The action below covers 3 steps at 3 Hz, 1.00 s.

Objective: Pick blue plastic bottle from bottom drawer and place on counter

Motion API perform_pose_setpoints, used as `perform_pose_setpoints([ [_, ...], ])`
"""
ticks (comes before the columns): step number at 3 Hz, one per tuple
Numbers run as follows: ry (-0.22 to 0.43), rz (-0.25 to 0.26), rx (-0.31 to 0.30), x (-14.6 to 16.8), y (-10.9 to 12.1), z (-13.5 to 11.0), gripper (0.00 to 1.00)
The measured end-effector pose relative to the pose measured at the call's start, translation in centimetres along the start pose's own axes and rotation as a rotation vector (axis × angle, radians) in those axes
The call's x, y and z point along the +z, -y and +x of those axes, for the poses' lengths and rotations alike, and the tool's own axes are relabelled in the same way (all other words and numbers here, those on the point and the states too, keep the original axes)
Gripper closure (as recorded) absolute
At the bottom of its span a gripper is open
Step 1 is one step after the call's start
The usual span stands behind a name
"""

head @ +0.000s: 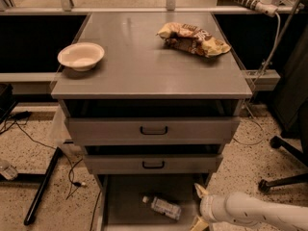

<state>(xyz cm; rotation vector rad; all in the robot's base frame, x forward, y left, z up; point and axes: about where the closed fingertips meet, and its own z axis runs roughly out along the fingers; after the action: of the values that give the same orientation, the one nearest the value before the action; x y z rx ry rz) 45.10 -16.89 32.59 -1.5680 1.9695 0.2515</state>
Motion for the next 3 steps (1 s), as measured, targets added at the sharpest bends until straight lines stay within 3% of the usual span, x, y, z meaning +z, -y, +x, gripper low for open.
perform_pose_setpoints([
  [1, 0.0, 0.0, 0.0, 0.0, 0.0, 0.0, 0.0],
  [3, 0.074, -0.032, -0.012, 6.9, -1.1, 1.4, 0.0],
])
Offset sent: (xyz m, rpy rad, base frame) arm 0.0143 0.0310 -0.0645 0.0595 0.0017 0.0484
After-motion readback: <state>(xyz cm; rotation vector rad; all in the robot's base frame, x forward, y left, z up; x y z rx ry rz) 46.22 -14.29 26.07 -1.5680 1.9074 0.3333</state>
